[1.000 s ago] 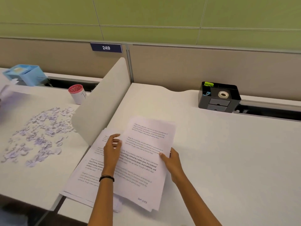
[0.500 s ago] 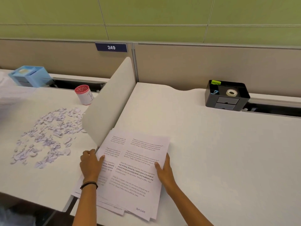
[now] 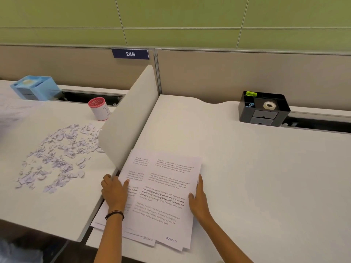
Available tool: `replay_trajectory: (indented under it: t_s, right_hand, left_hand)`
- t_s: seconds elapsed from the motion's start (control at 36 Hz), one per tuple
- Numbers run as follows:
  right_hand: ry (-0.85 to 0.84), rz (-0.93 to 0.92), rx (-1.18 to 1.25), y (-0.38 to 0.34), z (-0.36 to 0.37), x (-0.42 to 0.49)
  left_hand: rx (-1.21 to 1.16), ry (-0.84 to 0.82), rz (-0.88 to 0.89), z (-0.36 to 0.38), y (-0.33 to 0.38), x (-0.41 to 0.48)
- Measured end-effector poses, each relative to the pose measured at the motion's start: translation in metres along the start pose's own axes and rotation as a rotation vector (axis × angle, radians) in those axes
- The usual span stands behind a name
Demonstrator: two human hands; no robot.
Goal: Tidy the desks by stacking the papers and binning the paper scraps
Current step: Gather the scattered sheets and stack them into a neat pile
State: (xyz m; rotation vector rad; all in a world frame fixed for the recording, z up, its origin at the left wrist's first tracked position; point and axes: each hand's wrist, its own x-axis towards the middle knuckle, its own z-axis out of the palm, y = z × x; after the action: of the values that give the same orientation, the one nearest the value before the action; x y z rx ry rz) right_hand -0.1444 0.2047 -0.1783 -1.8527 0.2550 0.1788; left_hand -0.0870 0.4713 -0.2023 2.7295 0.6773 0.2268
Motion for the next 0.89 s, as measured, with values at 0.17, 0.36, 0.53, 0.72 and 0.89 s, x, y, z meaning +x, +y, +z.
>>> replay_trajectory:
  t_s: [0.17,0.36,0.53,0.72,0.89]
  right_hand:
    - [0.009,-0.041,-0.011,0.004,-0.003,-0.006]
    - [0.038,-0.067,-0.034,0.010,-0.009,-0.009]
    - [0.077,-0.083,-0.015,0.018,-0.014,-0.008]
    - [0.111,-0.090,0.011,0.020,-0.025,-0.007]
    - [0.170,-0.079,-0.002,0.028,-0.041,-0.004]
  left_hand:
    - [-0.173,0.068,-0.041,0.021,0.003,-0.023]
    - [-0.172,0.103,-0.037,0.025,0.001,-0.035]
    - [-0.209,0.098,-0.014,0.027,0.009,-0.042]
    - [-0.176,0.101,-0.043,0.024,0.036,-0.053]
    - [-0.176,0.047,-0.067,0.025,0.064,-0.061]
